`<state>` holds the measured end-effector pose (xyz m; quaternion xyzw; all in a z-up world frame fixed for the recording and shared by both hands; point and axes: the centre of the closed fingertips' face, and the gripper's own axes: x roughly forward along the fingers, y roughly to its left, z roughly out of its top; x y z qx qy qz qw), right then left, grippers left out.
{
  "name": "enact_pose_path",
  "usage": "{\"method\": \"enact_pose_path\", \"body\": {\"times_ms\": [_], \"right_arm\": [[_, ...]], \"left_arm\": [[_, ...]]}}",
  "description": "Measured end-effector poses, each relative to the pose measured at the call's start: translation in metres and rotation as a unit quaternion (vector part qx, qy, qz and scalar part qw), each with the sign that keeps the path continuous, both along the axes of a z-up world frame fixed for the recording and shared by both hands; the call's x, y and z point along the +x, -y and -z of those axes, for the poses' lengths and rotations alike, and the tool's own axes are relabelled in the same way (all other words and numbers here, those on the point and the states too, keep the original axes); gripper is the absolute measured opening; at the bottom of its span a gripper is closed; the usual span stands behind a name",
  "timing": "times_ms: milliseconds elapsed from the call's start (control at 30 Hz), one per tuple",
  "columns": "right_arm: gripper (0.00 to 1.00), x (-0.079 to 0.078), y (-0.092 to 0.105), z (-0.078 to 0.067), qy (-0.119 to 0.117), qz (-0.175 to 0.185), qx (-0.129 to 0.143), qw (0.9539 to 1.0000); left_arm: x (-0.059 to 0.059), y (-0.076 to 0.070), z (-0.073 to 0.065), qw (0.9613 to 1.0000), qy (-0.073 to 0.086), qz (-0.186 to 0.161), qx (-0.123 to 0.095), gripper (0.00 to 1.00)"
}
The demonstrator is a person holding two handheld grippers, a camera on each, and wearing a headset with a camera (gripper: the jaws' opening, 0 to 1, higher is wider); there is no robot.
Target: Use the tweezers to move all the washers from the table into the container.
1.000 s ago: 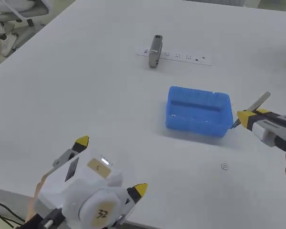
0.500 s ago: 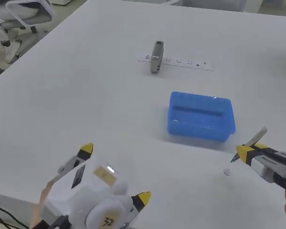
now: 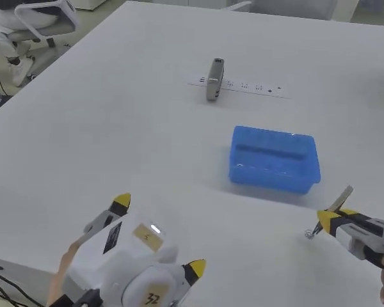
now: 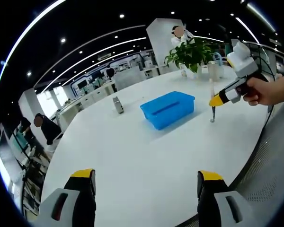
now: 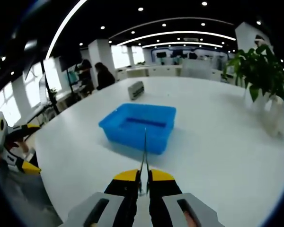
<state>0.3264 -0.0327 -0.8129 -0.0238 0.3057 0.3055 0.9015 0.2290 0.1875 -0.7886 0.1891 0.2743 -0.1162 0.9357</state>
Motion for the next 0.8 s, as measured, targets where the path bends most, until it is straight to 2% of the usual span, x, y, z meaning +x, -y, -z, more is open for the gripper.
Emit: {"method": "enact_pose_path", "body": {"times_ms": [233, 333, 600, 733, 800], "right_arm": [[0.03, 0.001, 0.002, 0.003, 0.001, -0.001, -0.006, 1.0000], [0.02, -0.002, 0.000, 0.002, -0.010, -0.003, 0.007, 0.9999], [0.01, -0.005, -0.002, -0.001, -0.005, -0.015, 0.006, 0.9999], [0.01, -0.001, -0.002, -0.005, 0.004, -0.010, 0.025, 0.9996], [0.01, 0.002, -0.001, -0.007, 0.006, 0.000, 0.042, 0.9991]], "left_arm": [[-0.001, 0.000, 0.000, 1.0000, 0.000, 0.000, 0.002, 0.90], [-0.001, 0.000, 0.000, 1.0000, 0.000, -0.001, 0.002, 0.90], [-0.001, 0.001, -0.001, 1.0000, -0.001, 0.002, -0.003, 0.89], [-0.002, 0.003, 0.000, 1.0000, -0.004, 0.006, 0.002, 0.89], [-0.002, 0.003, 0.000, 1.0000, -0.005, 0.007, 0.004, 0.89]]}}
